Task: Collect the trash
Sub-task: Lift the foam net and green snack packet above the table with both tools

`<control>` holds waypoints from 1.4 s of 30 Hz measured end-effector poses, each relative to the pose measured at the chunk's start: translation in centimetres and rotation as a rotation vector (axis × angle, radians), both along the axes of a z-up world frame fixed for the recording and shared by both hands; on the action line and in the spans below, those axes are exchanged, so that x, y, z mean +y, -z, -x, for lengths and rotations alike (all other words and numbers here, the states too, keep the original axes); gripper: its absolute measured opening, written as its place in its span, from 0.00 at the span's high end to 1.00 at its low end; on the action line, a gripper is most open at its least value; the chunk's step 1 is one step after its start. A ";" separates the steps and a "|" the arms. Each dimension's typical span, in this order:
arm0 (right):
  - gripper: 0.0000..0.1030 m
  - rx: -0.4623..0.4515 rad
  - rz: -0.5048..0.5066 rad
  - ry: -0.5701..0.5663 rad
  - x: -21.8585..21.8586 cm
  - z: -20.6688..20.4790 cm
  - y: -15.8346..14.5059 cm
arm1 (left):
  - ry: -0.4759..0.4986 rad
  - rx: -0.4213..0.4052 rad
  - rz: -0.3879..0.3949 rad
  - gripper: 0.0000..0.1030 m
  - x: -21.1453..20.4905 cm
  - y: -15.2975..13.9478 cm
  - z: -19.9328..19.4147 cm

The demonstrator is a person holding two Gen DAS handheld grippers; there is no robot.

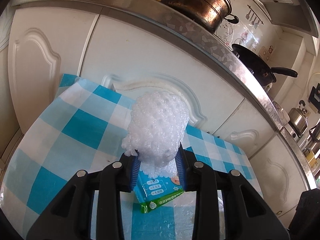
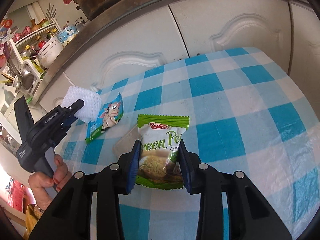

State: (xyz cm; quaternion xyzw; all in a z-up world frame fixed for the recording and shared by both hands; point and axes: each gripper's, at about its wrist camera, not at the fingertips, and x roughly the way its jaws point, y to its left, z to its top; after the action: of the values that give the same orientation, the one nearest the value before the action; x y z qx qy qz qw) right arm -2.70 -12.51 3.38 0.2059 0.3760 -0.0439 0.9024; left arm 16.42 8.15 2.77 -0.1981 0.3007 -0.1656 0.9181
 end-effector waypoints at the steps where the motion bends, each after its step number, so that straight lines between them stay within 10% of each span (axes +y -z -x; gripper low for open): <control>1: 0.63 -0.001 0.012 -0.002 0.1 0.5 -0.2 | -0.008 0.000 -0.006 0.68 0.0 0.0 0.2; 42: 0.63 -0.062 0.138 -0.113 8.2 11.1 -4.5 | -0.028 -0.242 -0.331 0.68 1.2 -10.6 22.5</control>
State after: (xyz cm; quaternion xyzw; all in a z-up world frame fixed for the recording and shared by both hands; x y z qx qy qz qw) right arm -13.80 -4.27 7.87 0.1232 0.3547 -0.0124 0.9267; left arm -6.07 9.36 13.39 -0.0275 0.2084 -0.1237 0.9698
